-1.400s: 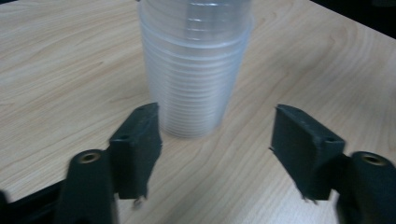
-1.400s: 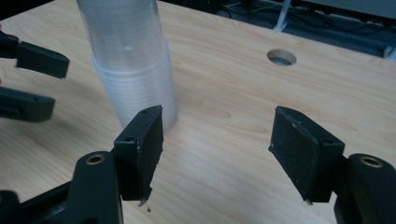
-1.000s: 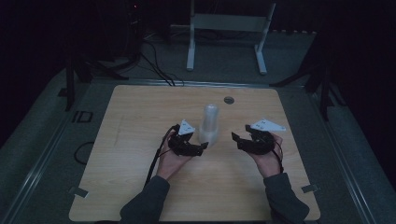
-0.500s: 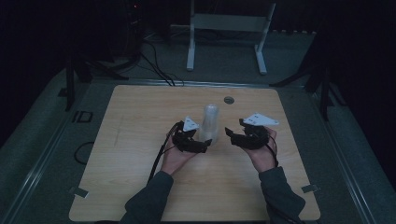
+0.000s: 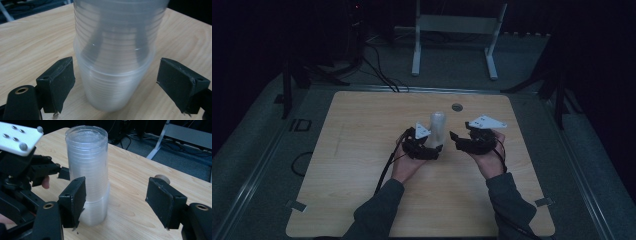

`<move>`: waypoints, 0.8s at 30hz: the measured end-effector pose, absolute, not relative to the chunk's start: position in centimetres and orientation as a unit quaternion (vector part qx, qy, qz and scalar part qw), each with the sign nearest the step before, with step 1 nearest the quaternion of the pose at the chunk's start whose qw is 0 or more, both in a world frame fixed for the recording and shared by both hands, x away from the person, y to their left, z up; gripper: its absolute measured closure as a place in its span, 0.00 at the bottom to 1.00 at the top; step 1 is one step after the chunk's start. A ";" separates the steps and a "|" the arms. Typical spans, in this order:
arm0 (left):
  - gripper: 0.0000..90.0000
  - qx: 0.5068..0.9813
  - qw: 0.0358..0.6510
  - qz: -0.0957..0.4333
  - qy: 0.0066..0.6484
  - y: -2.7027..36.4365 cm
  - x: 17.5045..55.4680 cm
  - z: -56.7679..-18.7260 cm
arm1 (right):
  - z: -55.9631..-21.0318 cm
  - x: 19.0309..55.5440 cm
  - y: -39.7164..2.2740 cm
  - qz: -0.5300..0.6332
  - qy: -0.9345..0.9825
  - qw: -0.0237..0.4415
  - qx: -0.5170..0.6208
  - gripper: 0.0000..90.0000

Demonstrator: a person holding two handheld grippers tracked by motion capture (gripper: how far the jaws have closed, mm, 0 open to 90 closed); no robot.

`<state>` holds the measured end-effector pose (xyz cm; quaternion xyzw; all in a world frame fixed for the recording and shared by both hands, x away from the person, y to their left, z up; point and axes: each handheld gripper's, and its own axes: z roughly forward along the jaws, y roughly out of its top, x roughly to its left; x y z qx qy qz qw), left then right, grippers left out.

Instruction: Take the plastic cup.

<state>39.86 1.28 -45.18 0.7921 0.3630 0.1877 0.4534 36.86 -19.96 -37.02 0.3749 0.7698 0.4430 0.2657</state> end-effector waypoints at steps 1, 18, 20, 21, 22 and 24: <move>0.16 0.791 0.454 0.191 0.363 1.2 39.9 -45.2 | -37.0 36.9 -19.9 0.444 0.769 0.264 0.376 0.35; 0.20 0.778 0.466 0.199 0.372 0.9 40.2 -45.6 | -37.0 38.3 -17.9 0.443 0.776 0.258 0.367 0.35; 0.22 0.777 0.466 0.200 0.373 0.9 40.3 -45.6 | -37.0 38.4 -17.8 0.444 0.776 0.257 0.366 0.35; 0.23 0.777 0.465 0.201 0.373 0.9 40.3 -45.6 | -37.0 38.5 -17.8 0.449 0.775 0.251 0.368 0.35; 0.23 0.777 0.465 0.201 0.374 0.9 40.3 -45.6 | -37.0 38.5 -17.8 0.451 0.774 0.249 0.369 0.35; 0.23 0.777 0.464 0.202 0.374 0.9 40.2 -45.6 | -37.0 38.7 -17.9 0.456 0.772 0.244 0.370 0.35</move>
